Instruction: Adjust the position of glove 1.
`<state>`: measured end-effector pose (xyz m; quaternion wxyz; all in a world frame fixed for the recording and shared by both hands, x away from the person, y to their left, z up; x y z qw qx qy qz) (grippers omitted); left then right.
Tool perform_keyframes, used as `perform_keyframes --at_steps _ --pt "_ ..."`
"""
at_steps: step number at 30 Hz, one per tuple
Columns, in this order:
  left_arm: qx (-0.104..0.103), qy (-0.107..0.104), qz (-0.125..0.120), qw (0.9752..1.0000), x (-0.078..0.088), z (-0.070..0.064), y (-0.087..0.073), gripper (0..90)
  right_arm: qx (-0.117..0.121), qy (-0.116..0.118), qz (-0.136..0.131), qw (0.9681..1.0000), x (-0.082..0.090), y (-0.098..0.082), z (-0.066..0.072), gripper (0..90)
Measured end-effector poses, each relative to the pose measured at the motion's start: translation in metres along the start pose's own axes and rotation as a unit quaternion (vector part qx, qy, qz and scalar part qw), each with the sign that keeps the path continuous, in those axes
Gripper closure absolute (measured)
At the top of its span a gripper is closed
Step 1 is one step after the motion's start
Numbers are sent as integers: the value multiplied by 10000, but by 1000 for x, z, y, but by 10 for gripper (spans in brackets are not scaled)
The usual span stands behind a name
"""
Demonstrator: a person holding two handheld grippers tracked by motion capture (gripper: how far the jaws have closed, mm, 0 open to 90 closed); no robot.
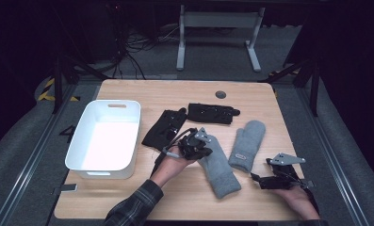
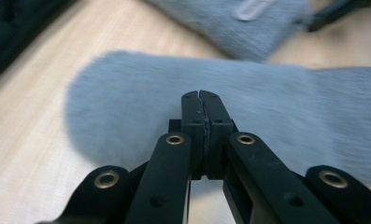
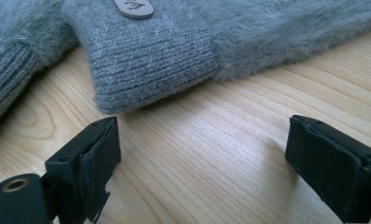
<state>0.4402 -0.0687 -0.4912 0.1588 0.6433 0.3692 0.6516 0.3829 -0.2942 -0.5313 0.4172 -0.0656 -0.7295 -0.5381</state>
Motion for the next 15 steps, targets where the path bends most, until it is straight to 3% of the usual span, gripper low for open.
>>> perform_keyframes --at_steps 4,8,15 --pt "13 164 38 9999 -11 14 6 896 0 -1 2 10000 0 0 0 110" --pt "-25 221 451 9987 -23 16 -5 898 0 -1 1 10000 0 0 0 109" --pt "116 295 589 9978 -10 12 -20 899 -4 -11 2 10000 0 0 0 109"
Point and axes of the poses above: each handheld gripper's, and its own axes: x roughly backward along the jaws, y roughly out of its top, z roughly to its left, the point moved 9 cm from there along -x, roughly forward along the jaws, and after that the axes turned 4 degrees about -y, right-handed, at the moved point
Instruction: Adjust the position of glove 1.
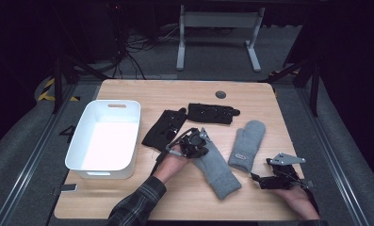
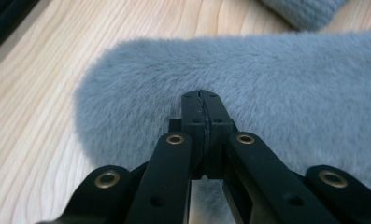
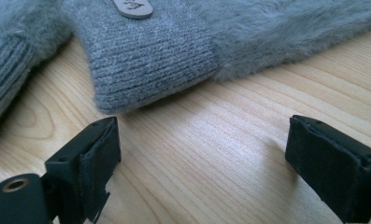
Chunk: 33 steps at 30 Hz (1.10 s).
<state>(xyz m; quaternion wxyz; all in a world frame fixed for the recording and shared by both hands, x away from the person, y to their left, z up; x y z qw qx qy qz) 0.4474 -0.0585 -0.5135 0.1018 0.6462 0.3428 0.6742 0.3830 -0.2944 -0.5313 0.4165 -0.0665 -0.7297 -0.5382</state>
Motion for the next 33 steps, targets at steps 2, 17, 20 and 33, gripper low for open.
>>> perform_keyframes --at_steps 2,17,20,33 --pt "66 -27 19 10000 5 -1 -8 899 -6 -4 1 10000 0 0 0 109" --pt "519 -84 -555 9971 50 -20 -38 595 5 13 -13 10000 1 1 0 176" --pt "572 13 -569 9967 53 -25 -51 524 16 28 38 10000 3 1 1 225" --pt "568 190 -417 9973 45 -43 -99 212 -34 168 -23 9998 17 18 0 682"
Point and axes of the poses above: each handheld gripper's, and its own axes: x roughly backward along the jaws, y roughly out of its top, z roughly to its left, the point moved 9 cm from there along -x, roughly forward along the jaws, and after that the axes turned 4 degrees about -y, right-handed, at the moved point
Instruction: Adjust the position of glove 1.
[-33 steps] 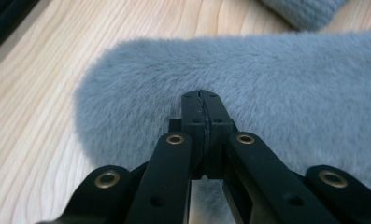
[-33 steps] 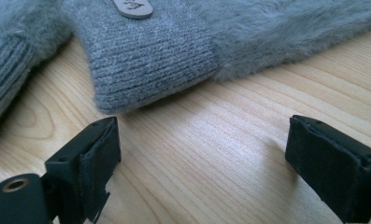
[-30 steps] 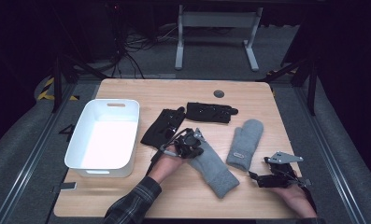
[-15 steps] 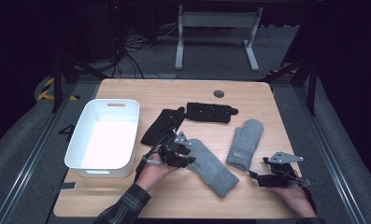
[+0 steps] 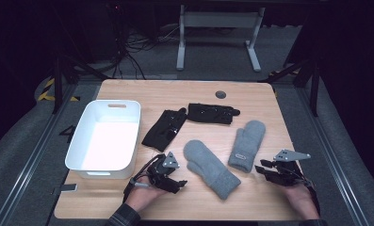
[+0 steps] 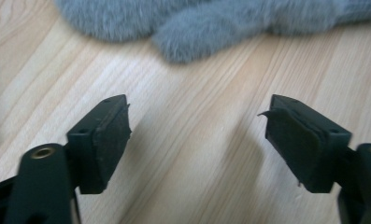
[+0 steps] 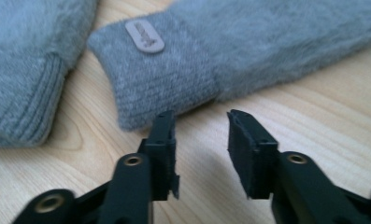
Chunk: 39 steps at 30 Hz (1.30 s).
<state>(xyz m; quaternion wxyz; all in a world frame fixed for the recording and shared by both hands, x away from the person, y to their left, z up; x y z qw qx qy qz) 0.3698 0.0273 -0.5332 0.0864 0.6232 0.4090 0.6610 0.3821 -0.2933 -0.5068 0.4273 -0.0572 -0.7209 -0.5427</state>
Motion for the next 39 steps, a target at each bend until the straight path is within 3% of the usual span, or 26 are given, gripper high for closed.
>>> perform_keyframes --at_steps 5,8,10,19,28,33,39 --pt "-4 -4 -71 10000 1 1 -6 157 -5 144 -66 9999 -1 12 1 818" --pt "-230 21 -210 9995 0 2 -11 130 -38 262 -117 9996 -3 22 4 897" --pt "-304 -27 -361 9989 -1 2 -12 99 -49 349 -127 9993 -6 27 7 900" --pt "-314 -12 -353 9989 0 2 -13 90 -70 703 -143 9974 -27 54 21 900" --pt "-288 7 -336 9990 0 2 -13 77 -7 817 -160 9965 -49 73 33 900" --pt "-281 14 -343 9990 -1 2 -13 72 102 968 -44 9952 -59 77 46 900" --pt "-275 18 -343 9990 -1 2 -13 71 200 974 148 9949 -66 74 52 900"
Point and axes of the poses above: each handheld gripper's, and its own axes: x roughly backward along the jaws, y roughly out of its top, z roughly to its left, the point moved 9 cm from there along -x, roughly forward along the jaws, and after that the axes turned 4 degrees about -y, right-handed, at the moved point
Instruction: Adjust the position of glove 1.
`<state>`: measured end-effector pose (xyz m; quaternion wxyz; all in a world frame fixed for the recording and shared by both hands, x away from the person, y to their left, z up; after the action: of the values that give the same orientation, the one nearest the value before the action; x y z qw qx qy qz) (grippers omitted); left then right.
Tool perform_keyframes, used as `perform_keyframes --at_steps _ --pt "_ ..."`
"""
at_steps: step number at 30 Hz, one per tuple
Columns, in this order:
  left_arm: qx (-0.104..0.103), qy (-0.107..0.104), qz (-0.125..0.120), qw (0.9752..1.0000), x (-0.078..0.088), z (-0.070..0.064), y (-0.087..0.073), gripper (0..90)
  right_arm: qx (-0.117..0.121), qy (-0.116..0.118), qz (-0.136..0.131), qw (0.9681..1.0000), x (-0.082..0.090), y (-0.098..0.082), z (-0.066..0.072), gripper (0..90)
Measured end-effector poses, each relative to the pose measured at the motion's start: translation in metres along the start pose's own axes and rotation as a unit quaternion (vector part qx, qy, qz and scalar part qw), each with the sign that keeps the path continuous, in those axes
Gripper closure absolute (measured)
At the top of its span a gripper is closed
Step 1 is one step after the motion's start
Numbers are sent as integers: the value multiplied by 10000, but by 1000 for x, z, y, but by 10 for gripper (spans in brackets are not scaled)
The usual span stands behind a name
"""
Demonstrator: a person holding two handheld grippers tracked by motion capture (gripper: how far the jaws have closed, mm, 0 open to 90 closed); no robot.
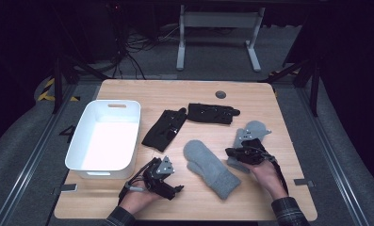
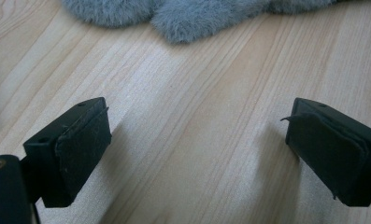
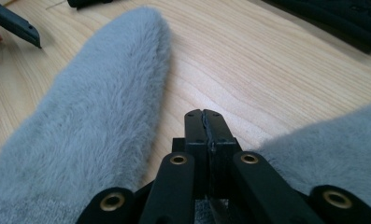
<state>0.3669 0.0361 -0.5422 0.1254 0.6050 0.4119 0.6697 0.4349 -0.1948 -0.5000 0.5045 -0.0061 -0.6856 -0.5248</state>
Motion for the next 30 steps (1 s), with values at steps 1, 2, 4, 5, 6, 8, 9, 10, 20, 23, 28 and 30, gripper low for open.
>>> perform_keyframes --at_steps 1,2,4,5,6,8,9,10,20,23,28,30 --pt "0 -1 1 10000 0 0 0 71 9 10 17 10000 0 -1 0 900" --pt "16 -16 -1 10000 0 0 0 71 -13 24 41 10000 0 -2 0 900" --pt "20 -13 12 10000 0 0 0 67 -18 50 77 10000 0 -3 0 900" --pt "20 -10 18 10000 -1 0 0 64 -10 65 91 9999 0 -4 0 900" --pt "26 -2 18 10000 -1 0 0 62 -7 74 117 9999 1 -5 0 900" --pt "49 22 40 10000 -1 0 0 53 -37 64 124 9999 2 -7 -1 900" --pt "41 29 30 10000 -1 1 0 49 -47 61 137 9999 3 -7 -2 900" --pt "45 33 39 10000 -1 1 0 46 -48 54 136 9999 3 -8 -3 900" --pt "51 29 46 10000 -1 1 0 41 -150 -38 294 9994 14 -22 -11 900" --pt "57 24 45 10000 -1 1 0 41 -210 -95 302 9993 19 -27 -14 900" --pt "64 35 38 10000 -1 1 0 41 -279 -178 343 9989 27 -35 -20 900" --pt "66 35 39 10000 -1 1 0 41 -303 -190 361 9987 30 -38 -22 900"
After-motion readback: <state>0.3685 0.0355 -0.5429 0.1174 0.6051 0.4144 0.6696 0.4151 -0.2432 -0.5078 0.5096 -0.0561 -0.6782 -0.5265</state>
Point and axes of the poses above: each handheld gripper's, and its own axes: x roughly backward along the jaws, y roughly out of its top, z roughly to its left, the point moved 9 cm from there along -x, roughly forward along the jaws, and after that the axes turned 4 degrees about -y, right-handed, at the moved point
